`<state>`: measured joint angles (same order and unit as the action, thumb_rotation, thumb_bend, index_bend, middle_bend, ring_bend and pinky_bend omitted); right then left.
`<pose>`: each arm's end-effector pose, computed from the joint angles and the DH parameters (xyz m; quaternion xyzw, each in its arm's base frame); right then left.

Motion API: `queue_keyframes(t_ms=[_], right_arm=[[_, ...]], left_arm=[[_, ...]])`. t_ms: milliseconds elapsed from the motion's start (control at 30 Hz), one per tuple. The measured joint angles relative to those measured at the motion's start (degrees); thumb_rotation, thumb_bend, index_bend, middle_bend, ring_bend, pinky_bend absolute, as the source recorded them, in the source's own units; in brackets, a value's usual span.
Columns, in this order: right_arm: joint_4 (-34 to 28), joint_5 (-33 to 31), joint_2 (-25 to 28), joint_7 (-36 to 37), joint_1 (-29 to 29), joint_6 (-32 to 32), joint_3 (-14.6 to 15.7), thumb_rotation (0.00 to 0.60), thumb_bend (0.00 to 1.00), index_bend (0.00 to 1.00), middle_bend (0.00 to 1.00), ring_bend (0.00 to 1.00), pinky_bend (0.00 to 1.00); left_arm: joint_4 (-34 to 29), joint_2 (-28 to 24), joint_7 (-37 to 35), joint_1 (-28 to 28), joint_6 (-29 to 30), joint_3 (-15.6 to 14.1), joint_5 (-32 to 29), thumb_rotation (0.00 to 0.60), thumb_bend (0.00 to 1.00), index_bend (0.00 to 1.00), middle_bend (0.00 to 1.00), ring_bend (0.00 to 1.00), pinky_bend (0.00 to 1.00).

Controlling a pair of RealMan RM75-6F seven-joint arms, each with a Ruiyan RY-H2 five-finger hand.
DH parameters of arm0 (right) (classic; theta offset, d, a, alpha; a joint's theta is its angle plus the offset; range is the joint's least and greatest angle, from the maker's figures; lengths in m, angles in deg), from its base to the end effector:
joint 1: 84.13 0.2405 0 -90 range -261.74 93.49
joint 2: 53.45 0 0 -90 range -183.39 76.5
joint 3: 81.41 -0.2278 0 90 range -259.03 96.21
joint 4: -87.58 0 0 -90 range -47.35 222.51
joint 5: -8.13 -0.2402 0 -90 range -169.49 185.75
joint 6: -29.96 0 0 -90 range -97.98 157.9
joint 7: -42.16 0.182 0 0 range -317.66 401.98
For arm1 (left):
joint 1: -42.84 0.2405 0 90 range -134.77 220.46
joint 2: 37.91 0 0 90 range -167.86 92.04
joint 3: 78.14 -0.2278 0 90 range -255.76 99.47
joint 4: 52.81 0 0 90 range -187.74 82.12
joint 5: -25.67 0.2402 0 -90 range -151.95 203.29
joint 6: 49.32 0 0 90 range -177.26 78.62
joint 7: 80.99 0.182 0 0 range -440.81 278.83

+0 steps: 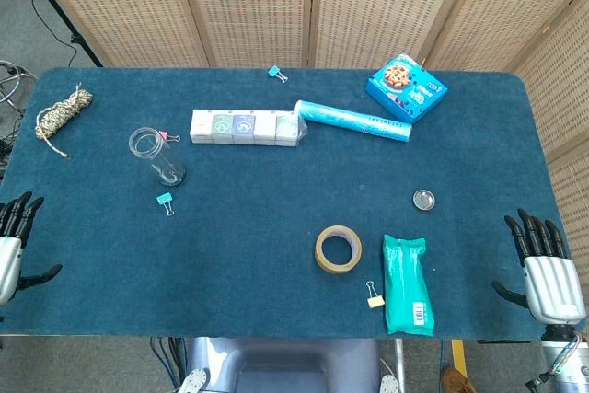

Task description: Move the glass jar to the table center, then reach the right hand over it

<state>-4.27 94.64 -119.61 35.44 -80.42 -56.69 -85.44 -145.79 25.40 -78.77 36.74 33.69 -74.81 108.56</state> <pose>-0.2936 -0.2180 0.1164 0.6001 -0.3514 0.3723 0.6146 -0.3021 0.2276 0.1213 -0.5950 -0.3890 -0.3673 0.5998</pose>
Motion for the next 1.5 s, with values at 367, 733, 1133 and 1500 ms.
queue_keyframes(t_ms=[367, 733, 1133, 1500], right_arm=[[-0.89, 0.60, 1.00, 0.90, -0.45, -0.84, 0.13, 0.600, 0.00, 0.00, 0.00, 0.00, 0.00], [-0.87, -0.22, 1.60, 2.69, -0.33, -0.15, -0.15, 0.600, 0.00, 0.00, 0.00, 0.00, 0.00], [1.57, -4.71, 0.87, 4.32, 0.90, 4.03, -1.25, 0.600, 0.00, 0.00, 0.00, 0.00, 0.00], [3.49, -7.96, 0.28, 5.12, 1.81, 6.30, -2.43, 0.600, 0.00, 0.00, 0.00, 0.00, 0.00]], left_arm=[[-0.03, 0.07, -0.81, -0.15, 0.01, -0.41, 0.99, 0.600, 0.00, 0.00, 0.00, 0.00, 0.00], [5.92, 0.80, -14.29, -3.09, -4.68, 0.46, 1.10, 0.600, 0.00, 0.00, 0.00, 0.00, 0.00], [22.96, 5.80, -54.81, -8.76, -12.24, 1.67, 2.54, 0.600, 0.00, 0.00, 0.00, 0.00, 0.00], [44.85, 18.06, -78.04, -19.20, -21.43, 3.46, 3.21, 0.600, 0.00, 0.00, 0.00, 0.00, 0.00]])
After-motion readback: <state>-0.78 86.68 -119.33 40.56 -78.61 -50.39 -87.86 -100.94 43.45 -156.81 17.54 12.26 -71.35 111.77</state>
